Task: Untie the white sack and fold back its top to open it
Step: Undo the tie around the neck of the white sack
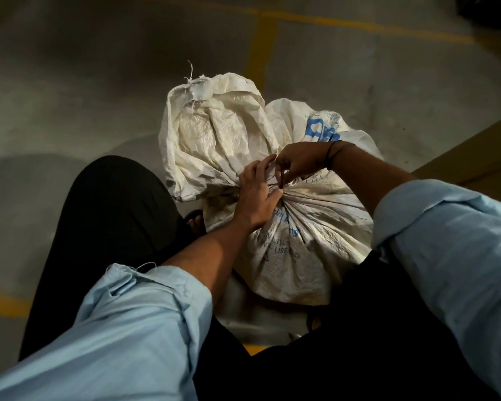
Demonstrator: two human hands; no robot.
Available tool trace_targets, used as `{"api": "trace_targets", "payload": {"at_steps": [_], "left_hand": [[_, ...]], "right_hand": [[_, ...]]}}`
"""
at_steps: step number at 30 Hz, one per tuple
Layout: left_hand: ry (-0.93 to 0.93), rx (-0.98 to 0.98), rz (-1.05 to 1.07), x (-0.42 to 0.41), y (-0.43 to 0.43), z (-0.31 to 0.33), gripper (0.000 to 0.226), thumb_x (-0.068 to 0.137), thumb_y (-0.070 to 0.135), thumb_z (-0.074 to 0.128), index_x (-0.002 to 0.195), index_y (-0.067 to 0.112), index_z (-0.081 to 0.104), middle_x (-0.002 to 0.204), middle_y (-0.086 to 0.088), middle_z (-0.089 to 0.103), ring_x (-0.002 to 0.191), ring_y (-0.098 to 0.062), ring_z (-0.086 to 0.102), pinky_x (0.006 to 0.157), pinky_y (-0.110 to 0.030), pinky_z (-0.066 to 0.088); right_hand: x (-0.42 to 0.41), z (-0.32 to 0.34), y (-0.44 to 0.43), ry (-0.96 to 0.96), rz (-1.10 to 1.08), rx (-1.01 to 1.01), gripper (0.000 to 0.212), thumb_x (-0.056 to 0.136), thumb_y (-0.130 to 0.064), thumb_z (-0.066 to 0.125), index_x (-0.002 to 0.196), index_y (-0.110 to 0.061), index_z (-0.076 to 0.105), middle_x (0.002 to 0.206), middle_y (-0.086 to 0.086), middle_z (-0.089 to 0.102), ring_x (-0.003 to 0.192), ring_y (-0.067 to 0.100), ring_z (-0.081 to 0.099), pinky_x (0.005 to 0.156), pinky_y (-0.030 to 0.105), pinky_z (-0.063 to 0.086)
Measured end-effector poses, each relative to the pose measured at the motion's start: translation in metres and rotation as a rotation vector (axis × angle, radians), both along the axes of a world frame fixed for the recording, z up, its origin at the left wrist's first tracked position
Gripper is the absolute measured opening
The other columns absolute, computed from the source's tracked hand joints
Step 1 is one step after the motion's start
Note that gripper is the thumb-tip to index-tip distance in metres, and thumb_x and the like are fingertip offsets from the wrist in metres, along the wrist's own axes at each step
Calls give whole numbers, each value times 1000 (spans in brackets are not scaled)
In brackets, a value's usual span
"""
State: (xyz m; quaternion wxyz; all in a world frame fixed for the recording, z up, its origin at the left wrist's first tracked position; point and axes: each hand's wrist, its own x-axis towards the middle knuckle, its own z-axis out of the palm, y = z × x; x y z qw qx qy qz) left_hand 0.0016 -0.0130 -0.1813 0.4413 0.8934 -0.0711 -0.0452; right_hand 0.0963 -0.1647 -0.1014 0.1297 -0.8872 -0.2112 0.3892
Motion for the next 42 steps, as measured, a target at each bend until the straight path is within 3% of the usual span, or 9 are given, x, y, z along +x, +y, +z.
{"api": "trace_targets", "payload": {"at_steps": [4,6,10,16,19,26,30,32,42], "left_hand": [[1,-5,-4,-2,0,3,77,83,22,66,152,29,32,141,-9,31,131,-29,31,109,-42,33],[-4,0,-3,-3,-2,4,76,83,23,65,152,27,33,141,-10,32,130,-30,33,110,-46,33],[-27,5,9,-1,-3,4,75,80,28,60,151,25,35,138,-11,35,128,-30,37,110,-53,33],[0,5,17,-1,-4,3,78,80,26,63,152,27,33,139,-10,34,129,-30,33,110,-55,32],[-35,5,6,0,-3,4,76,81,25,62,152,24,35,137,-10,36,129,-30,35,109,-57,32],[-33,-16,1,0,-3,5,74,82,25,60,151,30,33,135,-7,35,127,-28,37,109,-55,33],[-35,-9,6,-1,-3,5,74,82,24,59,151,28,34,136,-8,34,128,-30,35,110,-52,32],[-41,-3,1,-1,-3,5,74,82,24,60,151,28,34,136,-8,34,127,-29,35,110,-52,31],[-62,5,4,3,-3,3,71,84,22,60,150,31,36,131,-7,36,121,-26,35,107,-45,30]], "right_hand": [[-5,-2,-6,-52,8,0,25,94,-28,65,86,-5,68,76,7,61,69,18,50,61,30,38],[-8,-2,-16,6,-147,95,17,96,-22,64,87,-8,68,79,7,64,72,17,53,68,30,43],[-12,-4,-26,217,-447,354,14,97,-6,62,105,4,68,93,16,65,84,23,57,75,29,50],[-12,2,-23,-54,-195,216,19,92,-22,71,105,-9,72,101,11,71,86,19,61,78,30,49],[-16,-1,-24,-60,-269,248,18,94,-23,69,105,-8,71,103,12,71,87,20,63,86,37,54],[-20,-14,-30,-79,-491,357,19,96,-22,66,105,-7,72,103,18,72,82,21,64,86,40,58],[-22,-6,-27,-135,-257,332,14,92,-27,72,99,-16,73,99,6,70,85,16,61,80,32,51],[-23,-7,-26,-194,-196,282,18,91,-31,72,99,-15,72,100,5,68,88,19,60,81,35,49],[-27,-24,-27,-350,-430,345,19,96,-26,66,101,-8,70,99,8,67,91,25,62,89,45,54]]}}
